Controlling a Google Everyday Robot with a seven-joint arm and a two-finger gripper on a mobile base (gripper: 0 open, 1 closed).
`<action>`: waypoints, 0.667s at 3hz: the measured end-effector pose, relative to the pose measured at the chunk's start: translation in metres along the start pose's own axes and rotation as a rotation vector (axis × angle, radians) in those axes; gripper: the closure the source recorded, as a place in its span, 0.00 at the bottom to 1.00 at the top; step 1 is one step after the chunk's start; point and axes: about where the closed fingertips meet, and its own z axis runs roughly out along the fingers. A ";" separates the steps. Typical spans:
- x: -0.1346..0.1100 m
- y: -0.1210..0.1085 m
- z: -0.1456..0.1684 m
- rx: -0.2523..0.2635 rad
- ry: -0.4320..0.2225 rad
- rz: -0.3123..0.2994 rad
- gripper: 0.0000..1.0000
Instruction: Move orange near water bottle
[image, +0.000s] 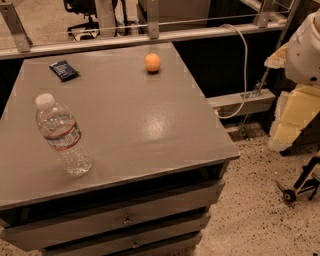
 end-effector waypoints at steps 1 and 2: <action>0.000 0.000 0.000 0.000 0.000 0.000 0.00; -0.003 -0.011 0.006 0.024 -0.042 -0.011 0.00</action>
Offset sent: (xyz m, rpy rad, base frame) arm 0.0391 0.0012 -0.0116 0.0911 -0.0854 0.0491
